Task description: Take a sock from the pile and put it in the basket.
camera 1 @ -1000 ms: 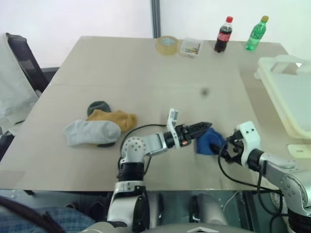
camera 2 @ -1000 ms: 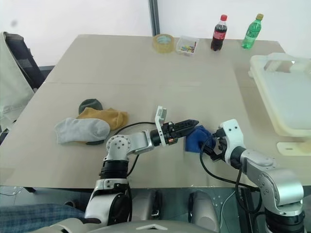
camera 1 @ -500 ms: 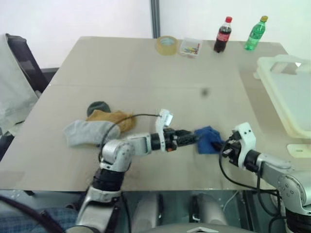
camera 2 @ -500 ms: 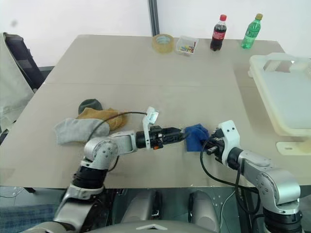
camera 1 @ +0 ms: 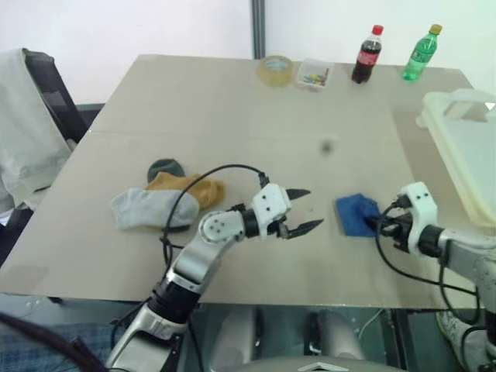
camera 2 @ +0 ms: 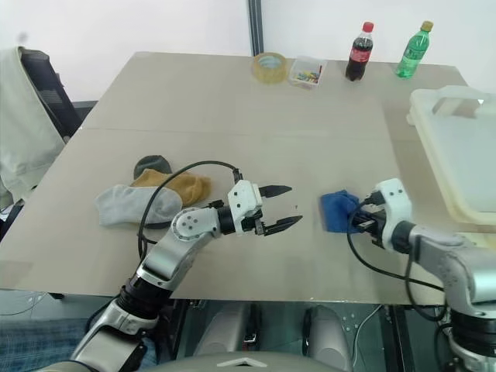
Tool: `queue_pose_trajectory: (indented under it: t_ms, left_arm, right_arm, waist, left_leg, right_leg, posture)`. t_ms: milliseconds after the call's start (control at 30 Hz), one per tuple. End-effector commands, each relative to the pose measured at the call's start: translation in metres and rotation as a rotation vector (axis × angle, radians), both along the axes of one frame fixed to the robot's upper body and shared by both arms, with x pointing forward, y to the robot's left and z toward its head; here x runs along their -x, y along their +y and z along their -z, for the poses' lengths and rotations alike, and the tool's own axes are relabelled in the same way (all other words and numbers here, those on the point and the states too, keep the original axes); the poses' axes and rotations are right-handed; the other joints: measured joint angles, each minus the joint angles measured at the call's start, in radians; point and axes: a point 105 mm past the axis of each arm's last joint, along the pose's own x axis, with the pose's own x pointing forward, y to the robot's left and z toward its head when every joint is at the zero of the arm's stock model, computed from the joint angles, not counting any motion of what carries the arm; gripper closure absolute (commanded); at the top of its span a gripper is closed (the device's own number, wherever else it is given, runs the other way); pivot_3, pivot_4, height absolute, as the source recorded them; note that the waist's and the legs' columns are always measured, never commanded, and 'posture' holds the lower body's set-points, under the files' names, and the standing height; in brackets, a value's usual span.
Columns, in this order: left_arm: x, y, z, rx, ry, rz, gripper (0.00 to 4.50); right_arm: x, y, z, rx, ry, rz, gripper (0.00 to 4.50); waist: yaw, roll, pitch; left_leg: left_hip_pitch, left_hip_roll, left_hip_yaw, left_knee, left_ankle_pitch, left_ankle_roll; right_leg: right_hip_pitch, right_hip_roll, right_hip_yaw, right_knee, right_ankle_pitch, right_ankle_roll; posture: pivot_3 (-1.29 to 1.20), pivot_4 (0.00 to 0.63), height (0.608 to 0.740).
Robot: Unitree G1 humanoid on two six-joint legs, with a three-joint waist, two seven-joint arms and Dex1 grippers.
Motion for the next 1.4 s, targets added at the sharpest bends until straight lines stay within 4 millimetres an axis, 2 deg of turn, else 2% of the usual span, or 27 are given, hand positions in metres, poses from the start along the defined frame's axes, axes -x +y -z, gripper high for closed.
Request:
queue_pose_trajectory:
  t_ms: [33, 67, 233, 300, 400, 433, 500, 567, 700, 800, 867, 1000, 1133, 1267, 1367, 1400]
  left_arm:
    - [0.004, -0.007, -0.013, 0.063, -0.070, 0.030, 0.96]
    - [0.005, -0.009, -0.014, 0.072, -0.077, 0.038, 0.96]
    - [0.009, -0.022, -0.020, 0.126, -0.106, 0.086, 0.96]
    - [0.008, -0.029, -0.027, 0.175, -0.095, 0.093, 0.96]
    - [0.005, -0.038, -0.034, 0.213, -0.087, 0.099, 0.96]
    - [0.005, -0.040, -0.036, 0.223, -0.083, 0.100, 0.96]
    - [0.002, -0.048, -0.045, 0.232, -0.100, 0.116, 0.96]
    - [0.001, -0.055, -0.051, 0.239, -0.109, 0.132, 0.96]
    - [0.000, -0.060, -0.055, 0.255, -0.092, 0.141, 0.96]
    - [-0.001, -0.061, -0.051, 0.224, -0.109, 0.143, 0.96]
    - [-0.002, -0.062, -0.051, 0.229, -0.109, 0.139, 0.96]
    - [-0.001, -0.063, -0.050, 0.231, -0.108, 0.143, 0.96]
    - [0.000, -0.063, -0.047, 0.221, -0.109, 0.150, 0.96]
    - [-0.010, -0.056, -0.045, 0.178, -0.132, 0.098, 0.96]
    - [-0.022, -0.044, -0.046, 0.154, -0.146, 0.032, 0.96]
    - [-0.026, -0.039, -0.048, 0.150, -0.151, 0.012, 0.96]
  right_arm:
    - [0.001, -0.015, -0.043, 0.042, -0.064, -0.054, 4.48]
    - [0.000, -0.020, -0.050, 0.059, -0.068, -0.058, 4.48]
    - [-0.001, -0.042, -0.092, 0.104, -0.080, -0.084, 4.48]
    - [-0.006, -0.060, -0.106, 0.087, -0.088, -0.043, 4.48]
    - [-0.016, -0.090, -0.123, -0.054, -0.105, 0.072, 4.48]
    - [-0.018, -0.097, -0.125, -0.088, -0.107, 0.095, 4.48]
    - [-0.027, -0.139, -0.122, -0.141, -0.118, 0.266, 4.48]
    - [-0.029, -0.167, -0.118, -0.184, -0.119, 0.380, 4.48]
    - [-0.034, -0.197, -0.115, -0.274, -0.137, 0.540, 4.48]
    - [-0.032, -0.219, -0.102, -0.307, -0.118, 0.683, 4.48]
    - [-0.031, -0.225, -0.097, -0.324, -0.109, 0.724, 4.48]
    - [-0.030, -0.227, -0.090, -0.288, -0.085, 0.727, 2.67]
    - [-0.026, -0.231, -0.091, -0.243, -0.085, 0.741, 0.88]
    - [-0.015, -0.235, -0.108, -0.167, -0.157, 0.689, 0.88]
    - [-0.011, -0.223, -0.126, -0.155, -0.240, 0.590, 0.88]
    - [-0.012, -0.212, -0.135, -0.147, -0.297, 0.523, 0.88]
  waist:
    - [0.000, 0.001, 0.000]
    - [0.000, 0.004, 0.003]
    - [0.000, 0.004, 0.003]
    - [0.001, 0.004, 0.003]
    - [0.002, 0.004, 0.003]
    - [0.001, 0.004, 0.003]
    - [0.001, 0.004, 0.003]
    - [0.005, 0.004, 0.003]
    - [-0.005, 0.005, 0.002]
    - [-0.012, 0.006, 0.002]
    - [-0.013, 0.006, 0.002]
    - [-0.018, 0.006, 0.002]
    - [-0.021, 0.006, 0.002]
    - [-0.017, 0.007, 0.002]
    - [-0.019, 0.007, 0.002]
    - [-0.020, 0.007, 0.002]
  left_leg:
    - [-0.001, 0.000, 0.000, 0.000, 0.000, 0.000]
    - [-0.001, 0.000, 0.000, 0.000, 0.000, 0.000]
    - [-0.002, 0.000, 0.000, 0.001, 0.000, 0.000]
    - [-0.002, 0.001, 0.000, 0.001, 0.000, 0.000]
    - [-0.003, 0.000, 0.000, 0.003, 0.000, 0.000]
    - [-0.004, 0.000, 0.000, 0.003, 0.000, 0.001]
    - [-0.004, 0.000, 0.000, 0.003, 0.000, 0.001]
    - [-0.004, -0.001, 0.001, 0.003, 0.000, 0.001]
    - [-0.005, -0.001, 0.003, 0.003, 0.002, -0.002]
    - [-0.004, -0.001, 0.007, 0.001, 0.003, -0.003]
    - [-0.004, -0.001, 0.009, 0.001, 0.003, -0.004]
    - [-0.004, 0.000, 0.010, 0.001, 0.003, -0.004]
    - [-0.003, 0.000, 0.011, 0.002, 0.003, -0.004]
    - [-0.002, 0.000, 0.011, 0.002, 0.003, -0.003]
    - [-0.003, 0.000, 0.011, 0.002, 0.003, -0.003]
    - [-0.002, 0.000, 0.012, 0.002, 0.003, -0.003]
  right_leg:
    - [-0.001, 0.001, -0.002, 0.000, 0.000, 0.000]
    - [-0.001, 0.001, -0.002, 0.000, 0.000, 0.000]
    - [-0.002, 0.002, -0.004, 0.001, 0.000, 0.000]
    - [-0.002, 0.002, -0.004, 0.001, 0.000, 0.000]
    - [-0.002, 0.002, -0.004, 0.001, 0.000, 0.001]
    - [-0.002, 0.002, -0.004, 0.000, 0.000, 0.001]
    - [-0.002, 0.002, -0.003, 0.000, 0.000, 0.001]
    - [-0.002, 0.002, -0.004, 0.000, 0.001, 0.001]
    - [-0.003, 0.002, -0.002, 0.000, 0.001, 0.002]
    - [-0.005, 0.002, 0.000, 0.001, 0.001, 0.002]
    - [-0.006, 0.003, 0.000, 0.002, 0.001, 0.002]
    - [-0.007, 0.002, 0.002, 0.003, 0.001, 0.002]
    - [-0.007, 0.002, 0.006, 0.003, 0.002, 0.005]
    - [-0.007, 0.002, 0.007, 0.003, 0.003, 0.005]
    - [-0.007, 0.002, 0.007, 0.003, 0.003, 0.005]
    - [-0.007, 0.002, 0.007, 0.003, 0.003, 0.005]
  posture:
    - [0.00, 0.150, 0.735]
    - [0.00, 0.150, 0.735]
    - [0.00, 0.150, 0.735]
    - [0.00, 0.150, 0.735]
    - [0.00, 0.150, 0.735]
    - [0.00, 0.150, 0.735]
    - [0.00, 0.150, 0.735]
    - [0.00, 0.150, 0.735]
    - [0.00, 0.150, 0.735]
    - [0.00, 0.150, 0.735]
    - [0.00, 0.150, 0.735]
    - [0.00, 0.150, 0.735]
    - [0.00, 0.150, 0.735]
    - [0.00, 0.150, 0.735]
    - [0.00, 0.150, 0.735]
    - [0.00, 0.150, 0.735]
